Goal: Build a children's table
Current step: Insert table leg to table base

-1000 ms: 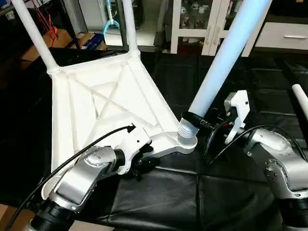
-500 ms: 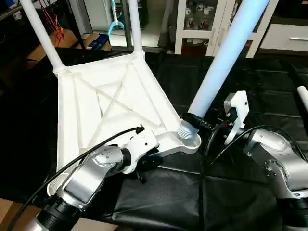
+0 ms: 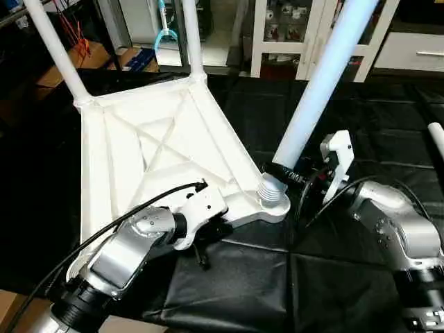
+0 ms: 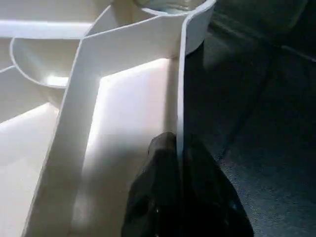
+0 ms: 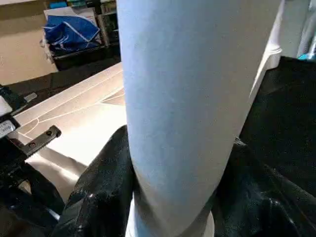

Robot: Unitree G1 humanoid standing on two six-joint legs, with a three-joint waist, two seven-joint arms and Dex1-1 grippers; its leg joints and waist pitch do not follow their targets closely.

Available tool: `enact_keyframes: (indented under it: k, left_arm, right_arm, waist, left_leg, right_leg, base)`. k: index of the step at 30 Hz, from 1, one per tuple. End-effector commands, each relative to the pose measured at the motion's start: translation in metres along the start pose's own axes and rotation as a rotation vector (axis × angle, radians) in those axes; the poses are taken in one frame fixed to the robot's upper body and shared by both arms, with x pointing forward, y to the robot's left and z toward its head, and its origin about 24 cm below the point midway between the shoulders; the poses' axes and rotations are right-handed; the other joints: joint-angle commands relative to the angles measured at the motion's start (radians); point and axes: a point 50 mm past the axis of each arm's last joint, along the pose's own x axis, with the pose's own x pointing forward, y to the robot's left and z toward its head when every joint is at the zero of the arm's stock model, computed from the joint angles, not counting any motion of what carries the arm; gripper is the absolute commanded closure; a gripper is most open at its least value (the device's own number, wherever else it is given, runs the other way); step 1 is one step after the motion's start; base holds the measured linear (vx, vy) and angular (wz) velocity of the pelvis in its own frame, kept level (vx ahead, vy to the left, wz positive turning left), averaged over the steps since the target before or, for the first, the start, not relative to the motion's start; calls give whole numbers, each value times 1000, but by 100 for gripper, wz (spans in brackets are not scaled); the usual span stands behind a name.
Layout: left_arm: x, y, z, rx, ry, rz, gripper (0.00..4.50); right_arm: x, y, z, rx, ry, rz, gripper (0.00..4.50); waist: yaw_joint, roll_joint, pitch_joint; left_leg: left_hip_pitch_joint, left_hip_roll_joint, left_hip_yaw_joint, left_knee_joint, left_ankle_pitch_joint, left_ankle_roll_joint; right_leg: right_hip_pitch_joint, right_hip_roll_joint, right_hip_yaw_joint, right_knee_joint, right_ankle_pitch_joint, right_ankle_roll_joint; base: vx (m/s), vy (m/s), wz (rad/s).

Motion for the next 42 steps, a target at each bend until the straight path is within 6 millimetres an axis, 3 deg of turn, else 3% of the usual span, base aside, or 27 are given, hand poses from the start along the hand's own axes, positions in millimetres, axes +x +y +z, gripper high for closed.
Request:
enact_keyframes:
  k: [1,3,5,10,22,31,36,42]
  left_arm:
    - [7,-12,-18,-76,56,-71,445]
    - [7,-13,-19,-77,56,-70,445]
    - [6,-13,-20,-80,59,-73,445]
    - [5,-12,-21,-74,66,-72,445]
    - [4,-12,-17,-50,52,-88,445]
    - [3,-19,-16,-28,42,-139,445]
    - [2,-21,-15,-20,41,-163,445]
    - [1,-21,-16,-21,43,-165,445]
  right_arm:
    - [3,2,0,-2,6,26,264]
    - [3,2,-1,6,9,31,264]
    - [2,3,-5,17,36,60,264]
    - [-2,7,-7,24,69,112,264]
    - [-12,-1,-6,-18,134,121,264]
    - [-6,1,-19,14,172,139,264]
    - [-2,-4,-25,35,199,129,264]
    - [-4,-11,-33,54,223,82,264]
  waist:
    - [-5,-22,-54]
    - [-3,-19,-55]
    - [-3,-22,-50]
    - [-8,-20,-41]
    - [-10,-23,-36]
    - [-10,-22,-39]
    - [-19,-18,-37]
    - [-25,-20,-37]
  left_leg:
    - [31,86,-45,-84,-208,51]
    - [29,85,-44,-80,-171,75]
    - [27,86,-44,-82,-181,86]
    - [32,88,-48,-92,-267,43]
    - [32,89,-49,-96,-298,27]
    - [30,90,-48,-97,-259,45]
    - [31,90,-49,-99,-293,29]
    - [32,91,-50,-102,-306,17]
  right_leg:
    - [20,-75,46,-78,-147,-231]
    - [22,-76,45,-74,-109,-242]
    - [23,-77,44,-77,-139,-244]
    - [18,-75,46,-89,-271,-214]
    - [12,-79,50,-97,-318,-202]
    - [16,-77,48,-93,-252,-218]
    - [15,-78,47,-93,-266,-231]
    - [17,-77,48,-92,-255,-232]
  base:
    - [0,0,0]
    - [0,0,0]
    - [0,0,0]
    - [0,0,0]
    - [0,0,0]
    - [0,0,0]
    - [0,0,0]
    - [0,0,0]
